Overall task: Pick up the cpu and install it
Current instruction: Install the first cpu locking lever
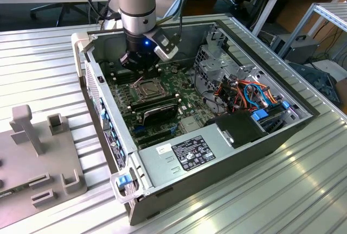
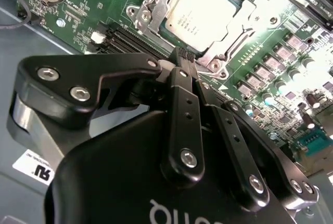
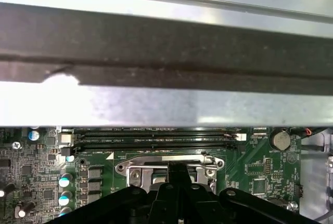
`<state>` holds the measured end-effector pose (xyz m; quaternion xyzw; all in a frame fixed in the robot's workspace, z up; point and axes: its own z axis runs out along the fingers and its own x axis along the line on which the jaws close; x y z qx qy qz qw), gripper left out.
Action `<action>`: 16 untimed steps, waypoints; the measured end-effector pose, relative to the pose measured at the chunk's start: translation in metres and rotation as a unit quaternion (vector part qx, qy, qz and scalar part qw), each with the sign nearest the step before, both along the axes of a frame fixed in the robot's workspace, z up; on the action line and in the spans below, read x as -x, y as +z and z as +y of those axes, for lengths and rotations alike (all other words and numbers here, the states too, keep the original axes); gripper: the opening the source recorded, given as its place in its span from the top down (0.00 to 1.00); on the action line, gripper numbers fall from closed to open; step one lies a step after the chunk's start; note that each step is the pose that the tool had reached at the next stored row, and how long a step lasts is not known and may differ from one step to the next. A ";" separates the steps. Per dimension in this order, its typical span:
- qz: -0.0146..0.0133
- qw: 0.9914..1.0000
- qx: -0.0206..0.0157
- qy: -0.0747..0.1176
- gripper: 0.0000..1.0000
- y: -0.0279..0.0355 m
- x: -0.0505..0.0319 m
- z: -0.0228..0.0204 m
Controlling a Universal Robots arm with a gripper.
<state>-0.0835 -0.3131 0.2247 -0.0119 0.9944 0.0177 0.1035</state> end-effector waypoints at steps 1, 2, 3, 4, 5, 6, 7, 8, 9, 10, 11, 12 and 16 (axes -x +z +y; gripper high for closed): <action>-0.001 1.000 0.000 0.000 0.89 0.0007 0.0005 0.0000; -0.002 1.000 0.000 0.000 0.89 0.0015 0.0007 0.0000; -0.003 1.000 -0.001 0.000 0.89 0.0030 0.0011 0.0000; -0.004 1.000 -0.001 0.000 0.89 0.0043 0.0015 0.0000; -0.005 1.000 -0.001 0.000 0.89 0.0061 0.0020 0.0000; -0.007 1.000 -0.001 0.000 0.89 0.0072 0.0028 0.0000; -0.009 1.000 -0.002 0.000 0.89 0.0074 0.0037 0.0000; -0.014 1.000 -0.002 0.000 0.89 0.0074 0.0071 0.0000; -0.018 1.000 -0.002 0.000 0.89 0.0075 0.0108 0.0000; -0.021 1.000 -0.002 0.000 0.89 0.0075 0.0132 0.0000; -0.023 1.000 -0.003 0.000 0.89 0.0074 0.0151 0.0000; -0.025 1.000 -0.003 0.000 0.89 0.0074 0.0160 0.0000; -0.028 0.999 -0.023 0.000 0.89 0.0073 0.0178 0.0000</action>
